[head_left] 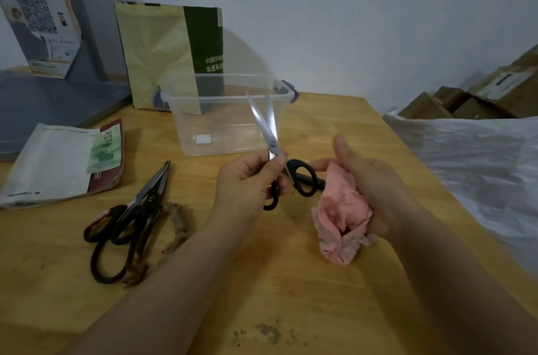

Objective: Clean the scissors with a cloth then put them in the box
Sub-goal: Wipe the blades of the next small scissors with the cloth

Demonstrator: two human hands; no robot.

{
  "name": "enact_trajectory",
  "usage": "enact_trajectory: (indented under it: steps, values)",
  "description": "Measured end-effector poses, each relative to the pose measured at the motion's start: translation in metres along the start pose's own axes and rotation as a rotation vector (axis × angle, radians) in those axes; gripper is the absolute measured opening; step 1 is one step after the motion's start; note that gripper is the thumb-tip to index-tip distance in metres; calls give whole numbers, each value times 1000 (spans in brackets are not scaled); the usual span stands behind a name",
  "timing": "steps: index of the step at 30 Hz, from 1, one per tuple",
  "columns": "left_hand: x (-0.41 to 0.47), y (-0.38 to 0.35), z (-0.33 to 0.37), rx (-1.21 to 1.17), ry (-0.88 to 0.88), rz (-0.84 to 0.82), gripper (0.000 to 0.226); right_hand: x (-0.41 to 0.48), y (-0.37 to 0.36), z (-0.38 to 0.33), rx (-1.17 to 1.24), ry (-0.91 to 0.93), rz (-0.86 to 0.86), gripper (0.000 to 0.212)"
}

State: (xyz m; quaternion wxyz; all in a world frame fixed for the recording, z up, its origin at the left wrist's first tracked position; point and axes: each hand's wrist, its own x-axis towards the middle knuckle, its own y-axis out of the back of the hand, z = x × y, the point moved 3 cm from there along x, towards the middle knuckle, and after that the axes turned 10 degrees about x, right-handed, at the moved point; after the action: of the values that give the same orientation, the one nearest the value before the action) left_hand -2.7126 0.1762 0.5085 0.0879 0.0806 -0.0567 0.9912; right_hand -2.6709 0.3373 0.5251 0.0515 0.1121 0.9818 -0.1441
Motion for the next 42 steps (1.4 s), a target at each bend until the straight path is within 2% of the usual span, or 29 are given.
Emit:
enact_trajectory:
  steps: [2, 5, 15, 19, 23, 27, 30, 33, 35, 37, 39, 42]
  values:
    - [1, -1, -1, 51, -15, -9, 9, -1, -4, 2, -7, 46, -56, 34]
    - [0, -3, -2, 49, -1, -26, 12, 4, -2, 5, -45, 87, -41, 26]
    - [-6, -1, 7, 31, 175, 0, 11, -2, -19, 7, -48, 141, -76, 32]
    - [-2, 34, 36, 91, 244, 175, 9, -12, -15, -6, 17, 147, 20, 26]
    - [-1, 91, 46, 567, 306, 308, 16, -14, 0, -17, 237, 80, 100, 17]
    - [-5, 123, 36, 1258, 319, 245, 36, -12, 16, -19, 359, 14, 186, 23]
    - [-9, 126, 31, 1510, 403, 201, 33, -10, 30, -21, 400, 26, 227, 26]
    - [-11, 111, 37, 1809, 364, 237, 40, -7, 42, -21, 393, 2, 264, 27]
    - [-9, 89, 42, 1799, 246, 220, 47, -4, 48, -22, 339, -25, 272, 26]
    - [-6, 60, 42, 1595, 100, 138, 49, 0, 54, -24, 276, -28, 269, 30]
    - [-5, 22, 38, 1377, -21, 30, 46, 2, 59, -25, 220, -25, 273, 35]
    - [-1, -36, 25, 1331, -191, -194, 39, 5, 65, -25, 218, 21, 293, 29]
